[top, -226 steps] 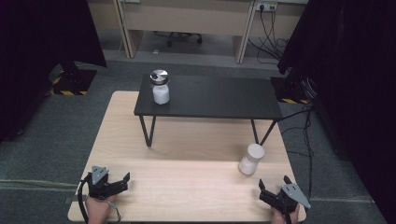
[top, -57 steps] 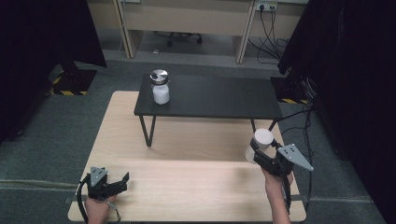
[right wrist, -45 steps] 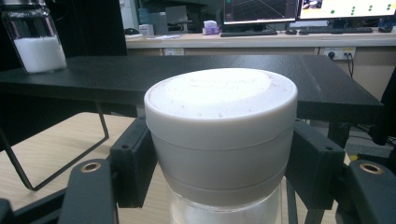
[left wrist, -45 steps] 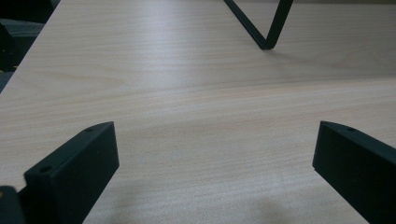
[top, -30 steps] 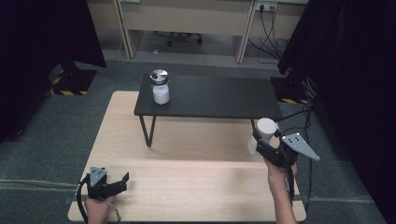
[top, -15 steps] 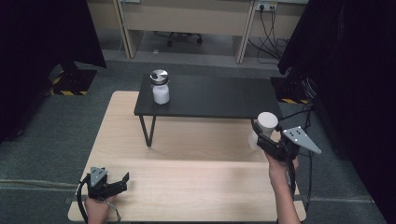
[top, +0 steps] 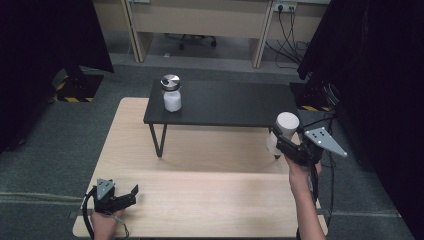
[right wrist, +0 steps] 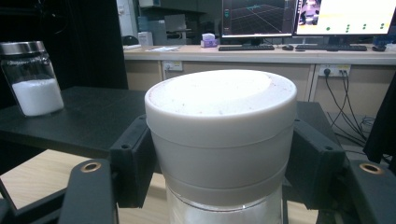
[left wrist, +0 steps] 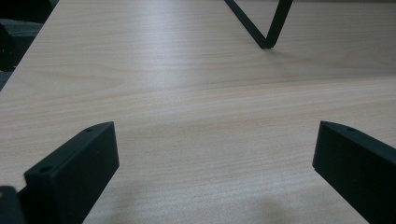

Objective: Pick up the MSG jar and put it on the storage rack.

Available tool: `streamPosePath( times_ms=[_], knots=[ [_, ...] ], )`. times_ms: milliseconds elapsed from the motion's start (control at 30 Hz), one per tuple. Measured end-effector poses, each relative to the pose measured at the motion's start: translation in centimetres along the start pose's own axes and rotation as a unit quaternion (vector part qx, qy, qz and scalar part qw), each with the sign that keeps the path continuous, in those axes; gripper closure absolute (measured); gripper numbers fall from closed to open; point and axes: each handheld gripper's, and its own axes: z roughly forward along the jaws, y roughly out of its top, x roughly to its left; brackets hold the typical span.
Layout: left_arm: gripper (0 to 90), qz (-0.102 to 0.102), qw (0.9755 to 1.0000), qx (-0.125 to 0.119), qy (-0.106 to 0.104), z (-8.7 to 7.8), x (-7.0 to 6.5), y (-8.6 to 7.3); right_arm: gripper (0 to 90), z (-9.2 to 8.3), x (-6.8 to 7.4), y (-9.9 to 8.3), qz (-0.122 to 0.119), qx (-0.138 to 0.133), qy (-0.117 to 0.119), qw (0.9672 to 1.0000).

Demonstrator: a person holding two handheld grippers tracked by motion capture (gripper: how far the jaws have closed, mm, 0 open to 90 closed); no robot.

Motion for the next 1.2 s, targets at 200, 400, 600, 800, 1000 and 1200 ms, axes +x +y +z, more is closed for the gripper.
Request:
streamPosePath(
  times_ms=[200, 400, 600, 800, 1000, 1200],
  knots=[
    [0.0, 0.000, 1.0000, 0.000, 0.000, 0.0, 0.0, 0.0, 33.5, 0.3, 0.1, 0.8, -0.003, -0.002, 0.001, 1.0000],
    [0.0, 0.001, 1.0000, 0.002, 0.000, 0.0, 0.0, 0.1, 33.5, 0.5, 0.2, 1.6, -0.002, -0.007, -0.002, 1.0000],
    [0.0, 0.003, 1.0000, 0.003, 0.000, 0.0, 0.0, 0.1, 33.5, 0.7, 0.1, 2.2, 0.000, -0.011, -0.002, 0.9999],
    [0.0, 0.003, 1.0000, 0.003, 0.000, 0.0, 0.0, 0.1, 33.5, 1.0, 0.2, 2.9, -0.005, -0.016, 0.000, 0.9999],
    [0.0, 0.002, 1.0000, 0.003, 0.001, 0.0, 0.0, 0.1, 33.5, 1.4, 0.3, 3.2, -0.008, -0.017, -0.003, 0.9998],
    [0.0, 0.003, 1.0000, 0.002, 0.001, 0.0, 0.0, 0.1, 33.6, 1.8, 0.2, 3.6, -0.010, -0.018, -0.003, 0.9998]
  ],
)
